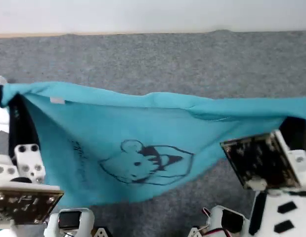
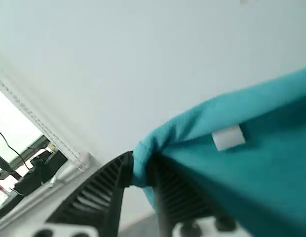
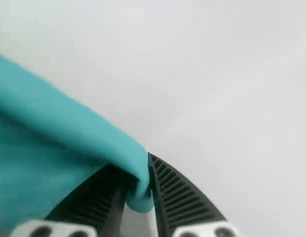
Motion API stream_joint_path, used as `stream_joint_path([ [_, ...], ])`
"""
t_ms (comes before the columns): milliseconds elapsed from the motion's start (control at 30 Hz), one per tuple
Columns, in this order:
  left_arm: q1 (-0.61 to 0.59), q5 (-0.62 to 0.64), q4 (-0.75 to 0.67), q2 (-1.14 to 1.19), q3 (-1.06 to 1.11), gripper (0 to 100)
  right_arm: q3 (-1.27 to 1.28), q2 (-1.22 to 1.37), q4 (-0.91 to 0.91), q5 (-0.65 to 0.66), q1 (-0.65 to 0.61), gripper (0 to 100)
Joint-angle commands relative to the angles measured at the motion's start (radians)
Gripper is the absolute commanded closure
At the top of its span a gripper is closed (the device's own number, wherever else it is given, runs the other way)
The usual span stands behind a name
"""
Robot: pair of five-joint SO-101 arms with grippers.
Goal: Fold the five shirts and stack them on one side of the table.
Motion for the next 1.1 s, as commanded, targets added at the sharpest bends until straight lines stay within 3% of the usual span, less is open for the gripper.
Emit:
stream_joint_path([
  [0,0.005,0.003,0.061,-0.014,-0.025,100,-0.028,-0.004,-0.093,0.012,0.022,98.9],
  [400,0.003,0.0,0.114,-0.121,-0.03,100,-0.097,-0.008,-0.17,0.101,0.021,98.8],
  [633,0.003,-0.157,0.115,-0.241,-0.027,100,-0.133,-0.067,-0.17,0.175,0.022,98.8],
  [1067,0.003,-0.169,0.129,-0.29,0.048,100,-0.12,-0.119,-0.176,0.264,0.022,98.8],
])
